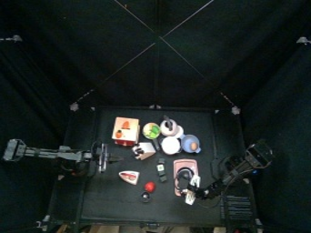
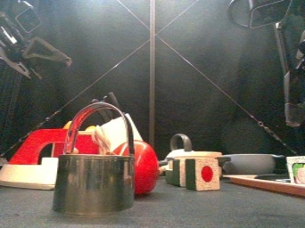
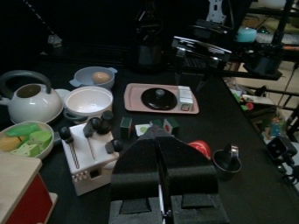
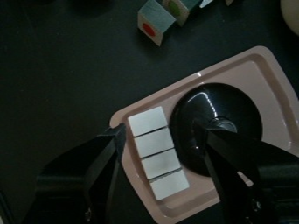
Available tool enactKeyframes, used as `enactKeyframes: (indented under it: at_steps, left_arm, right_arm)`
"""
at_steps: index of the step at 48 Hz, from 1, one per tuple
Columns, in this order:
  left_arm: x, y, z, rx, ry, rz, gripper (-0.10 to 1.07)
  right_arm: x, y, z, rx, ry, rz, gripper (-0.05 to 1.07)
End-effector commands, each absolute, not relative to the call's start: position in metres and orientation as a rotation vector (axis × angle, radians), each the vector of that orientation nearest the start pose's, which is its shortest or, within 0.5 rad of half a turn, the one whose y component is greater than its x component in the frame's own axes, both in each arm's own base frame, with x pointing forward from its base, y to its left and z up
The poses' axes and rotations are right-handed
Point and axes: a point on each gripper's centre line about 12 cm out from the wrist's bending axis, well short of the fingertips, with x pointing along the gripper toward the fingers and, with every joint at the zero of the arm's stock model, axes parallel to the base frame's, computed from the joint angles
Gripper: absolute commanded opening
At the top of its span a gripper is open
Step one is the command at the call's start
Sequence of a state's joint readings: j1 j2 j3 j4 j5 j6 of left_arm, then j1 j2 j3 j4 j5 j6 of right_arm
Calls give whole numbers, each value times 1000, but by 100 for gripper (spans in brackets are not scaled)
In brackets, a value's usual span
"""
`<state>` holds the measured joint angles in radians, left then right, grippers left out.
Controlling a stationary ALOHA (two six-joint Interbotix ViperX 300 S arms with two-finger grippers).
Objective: Grab egg
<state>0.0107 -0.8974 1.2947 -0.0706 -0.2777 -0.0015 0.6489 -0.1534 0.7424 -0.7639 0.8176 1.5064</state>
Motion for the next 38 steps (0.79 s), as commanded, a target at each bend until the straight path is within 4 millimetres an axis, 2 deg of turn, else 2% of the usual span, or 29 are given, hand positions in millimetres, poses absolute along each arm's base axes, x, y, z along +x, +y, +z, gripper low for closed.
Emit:
enactKeyframes:
  at_steps: [1,14,24,31,38]
  left_arm:
    - [199,5,234,-72,108,36,0]
    - [198,5,234,-73,110,40,0]
    - [198,6,234,-85,110,44,0]
    - [198,6,234,-95,110,47,0]
    - [198,6,233,-94,111,47,0]
  right_arm:
    - [278,121,192,196,901,-400,93]
    - [280,62,230,337,827,-628,93]
    - [274,15,240,430,794,-802,93]
    - [268,-15,239,495,795,-920,93]
    - [257,-41,222,547,843,-1029,93]
